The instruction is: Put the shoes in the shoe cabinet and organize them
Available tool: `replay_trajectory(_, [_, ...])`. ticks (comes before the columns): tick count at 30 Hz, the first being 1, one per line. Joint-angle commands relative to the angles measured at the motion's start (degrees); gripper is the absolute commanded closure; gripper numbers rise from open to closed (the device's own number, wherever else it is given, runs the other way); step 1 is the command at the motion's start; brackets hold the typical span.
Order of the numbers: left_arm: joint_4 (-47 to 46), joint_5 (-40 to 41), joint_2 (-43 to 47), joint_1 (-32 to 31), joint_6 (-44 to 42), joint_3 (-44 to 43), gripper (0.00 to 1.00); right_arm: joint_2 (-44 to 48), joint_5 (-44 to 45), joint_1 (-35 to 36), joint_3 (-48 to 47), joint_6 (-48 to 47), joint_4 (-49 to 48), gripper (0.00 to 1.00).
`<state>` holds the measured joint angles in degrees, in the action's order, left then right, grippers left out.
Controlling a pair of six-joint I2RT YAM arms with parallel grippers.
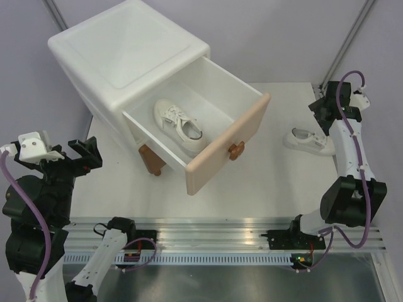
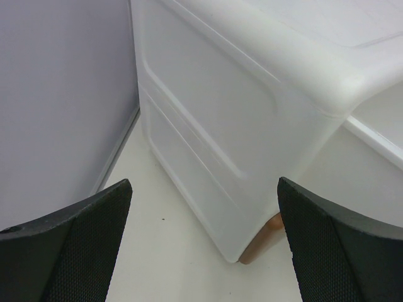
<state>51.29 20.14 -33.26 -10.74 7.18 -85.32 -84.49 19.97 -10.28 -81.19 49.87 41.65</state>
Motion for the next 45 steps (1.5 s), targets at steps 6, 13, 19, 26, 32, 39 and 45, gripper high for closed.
replay_trajectory(6, [3.99, -3.27, 2.40, -0.33, 4.51, 1.47, 0.00, -9.37, -7.13, -1.14, 2.08, 10.51, -8.16, 0.20])
replay_trajectory(13, [4.26, 0.07, 6.88, -0.33, 5.65, 7.09, 0.00, -16.13, -9.51, -0.97, 6.30, 18.24, -12.55, 0.25])
replay_trajectory(19, [5.58, -0.28, 7.59, -0.33, 7.15, 7.80, 0.00, -21.32, -6.70, -1.05, 4.90, 20.27, -13.96, 0.30])
replay_trajectory(26, [7.07, 1.12, 7.07, -0.33, 8.12, 6.31, 0.00, -25.64, -2.49, -1.05, 1.03, 23.96, -10.10, 0.34])
replay_trajectory(32, [6.90, 1.75, 5.66, -0.33, 8.20, 5.95, 0.00, -27.22, -0.72, -0.97, -0.72, 23.70, -5.88, 0.48])
replay_trajectory(39, [5.40, 2.53, 4.43, -0.33, 5.74, 6.04, 0.00, -27.22, 0.60, -1.05, 1.03, 23.44, -5.26, 0.63])
replay_trajectory(45, [4.35, 2.18, 3.99, -0.33, 4.77, 6.04, 0.00, -24.77, 1.30, -0.97, 1.48, 21.25, -5.70, 0.96])
